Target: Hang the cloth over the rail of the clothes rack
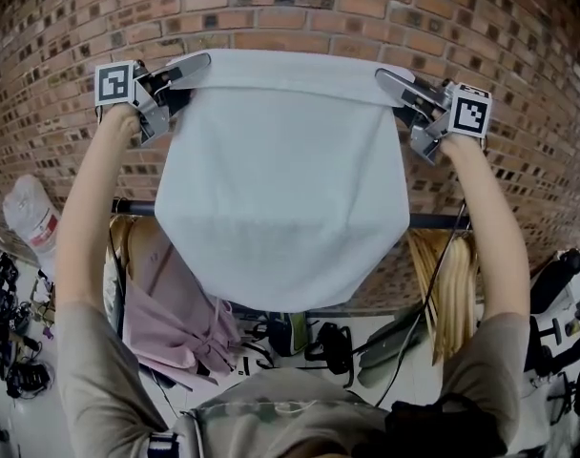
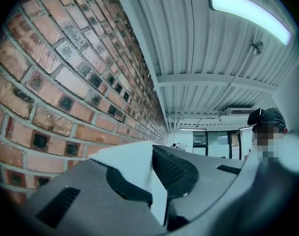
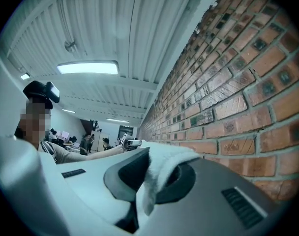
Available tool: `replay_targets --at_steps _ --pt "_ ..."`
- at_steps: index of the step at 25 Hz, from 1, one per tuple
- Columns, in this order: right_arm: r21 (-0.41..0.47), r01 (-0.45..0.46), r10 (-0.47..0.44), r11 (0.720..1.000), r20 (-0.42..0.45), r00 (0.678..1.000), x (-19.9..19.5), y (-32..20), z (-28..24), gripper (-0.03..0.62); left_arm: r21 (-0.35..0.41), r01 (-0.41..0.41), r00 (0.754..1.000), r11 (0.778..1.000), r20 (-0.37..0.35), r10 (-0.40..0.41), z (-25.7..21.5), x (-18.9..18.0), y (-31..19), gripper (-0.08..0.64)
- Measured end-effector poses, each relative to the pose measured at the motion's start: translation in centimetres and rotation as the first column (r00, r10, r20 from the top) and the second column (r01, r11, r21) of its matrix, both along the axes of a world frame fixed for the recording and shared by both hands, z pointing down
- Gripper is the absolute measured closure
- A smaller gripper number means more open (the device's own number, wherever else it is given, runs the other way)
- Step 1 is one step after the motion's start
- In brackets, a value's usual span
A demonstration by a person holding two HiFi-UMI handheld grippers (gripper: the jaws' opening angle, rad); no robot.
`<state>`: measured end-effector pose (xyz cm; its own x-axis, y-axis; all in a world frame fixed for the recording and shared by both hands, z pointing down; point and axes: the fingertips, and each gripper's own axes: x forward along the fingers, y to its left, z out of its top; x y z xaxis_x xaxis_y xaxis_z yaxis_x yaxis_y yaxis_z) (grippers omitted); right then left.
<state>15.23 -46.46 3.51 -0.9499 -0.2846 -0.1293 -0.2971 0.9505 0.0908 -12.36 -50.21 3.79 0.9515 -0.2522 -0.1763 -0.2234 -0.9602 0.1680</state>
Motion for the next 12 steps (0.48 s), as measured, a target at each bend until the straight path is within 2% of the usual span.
replay_targets --at_steps 5,10,12 --pt "-0.060 -0.017 0.017 0.998 -0.006 1.000 0.4 -1.2 1.7 0.574 -0.047 0.013 0.999 0.999 0.047 -0.011 2.0 0.4 -0.9 0.540" --pt "-0.117 -0.065 0.057 0.991 -0.070 0.996 0.8 -2.7 4.4 0.574 -0.063 -0.005 0.990 0.998 0.138 0.013 5.7 1.6 -1.4 0.540" --pt "-0.151 -0.078 0.062 0.985 -0.107 0.992 0.7 -3.2 6.3 0.574 -0.097 0.022 0.987 0.995 0.164 -0.006 7.9 1.2 -2.0 0.540"
